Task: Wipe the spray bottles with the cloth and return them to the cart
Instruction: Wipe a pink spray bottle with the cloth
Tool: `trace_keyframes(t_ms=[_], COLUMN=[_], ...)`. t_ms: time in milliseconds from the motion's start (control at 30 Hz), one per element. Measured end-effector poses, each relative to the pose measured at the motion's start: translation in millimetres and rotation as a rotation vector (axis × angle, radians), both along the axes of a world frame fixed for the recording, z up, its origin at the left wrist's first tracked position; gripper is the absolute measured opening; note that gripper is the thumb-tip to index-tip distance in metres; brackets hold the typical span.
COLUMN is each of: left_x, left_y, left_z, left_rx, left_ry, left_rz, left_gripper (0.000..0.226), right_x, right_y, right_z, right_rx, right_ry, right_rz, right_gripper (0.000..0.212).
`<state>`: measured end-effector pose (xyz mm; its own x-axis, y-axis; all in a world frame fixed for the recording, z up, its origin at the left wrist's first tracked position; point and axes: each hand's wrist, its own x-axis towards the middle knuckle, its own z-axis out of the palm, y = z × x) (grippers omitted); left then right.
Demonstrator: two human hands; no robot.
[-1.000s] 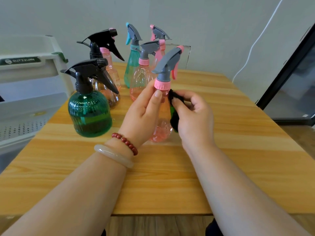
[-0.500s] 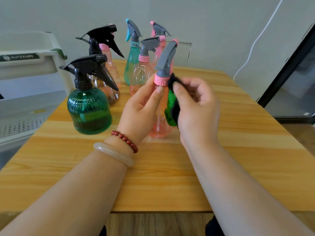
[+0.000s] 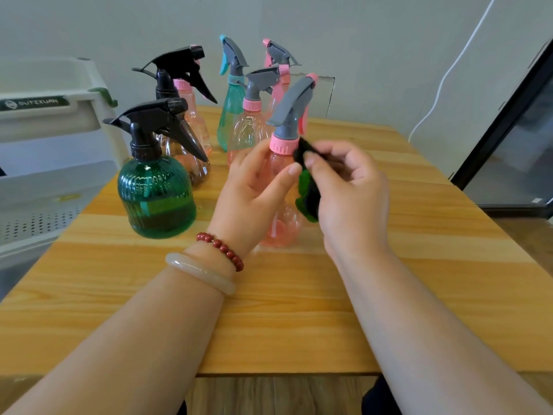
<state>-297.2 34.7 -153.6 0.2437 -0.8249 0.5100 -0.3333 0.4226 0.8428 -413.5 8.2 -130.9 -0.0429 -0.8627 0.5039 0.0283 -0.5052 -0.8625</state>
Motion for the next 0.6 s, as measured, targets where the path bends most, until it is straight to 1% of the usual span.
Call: trace_keyframes(t_ms=[67, 100, 167, 233, 300, 433, 500, 600], left_x=[-1, -2, -1, 1, 1, -4, -3, 2], left_y=[0, 0, 2, 3, 2, 3, 2, 0], left_z=[0, 1, 3, 3, 1, 0, 0, -2], left_rx=[-0.002, -0.017, -0.031, -0.028, -0.032, -0.019, -0.02, -0.033], left_ry=[-0.074, -0.077, 0.001, 0.065, 0.064, 0.034, 0.008, -0.045], left_rz=[0.077, 0.082, 0.042, 0.026, 0.048, 0.046, 0.069, 0.133], left_gripper=[0.034, 0.033, 0.033, 0.03, 0.026, 0.034, 0.033, 0.024], right_x=[-1, -1, 0, 0, -1, 0, 1, 1], right_y=[1, 1, 3, 4, 3, 2, 2, 1], right_z=[6, 6, -1, -7, -7, -4, -8, -13], right_rx=[-0.059, -0.073, -0.046, 0.027, 0.051, 0.001, 0.037, 0.15], right_ry=[-0.044, -0.044, 0.002, 0.052, 0.044, -0.038, -0.027, 0.016], right_rz=[0.031, 0.049, 0.061, 0.063, 0.057, 0.035, 0.037, 0.047], right_gripper=[0.018, 0.018, 0.02, 0.022, 0.023, 0.022, 0.022, 0.023])
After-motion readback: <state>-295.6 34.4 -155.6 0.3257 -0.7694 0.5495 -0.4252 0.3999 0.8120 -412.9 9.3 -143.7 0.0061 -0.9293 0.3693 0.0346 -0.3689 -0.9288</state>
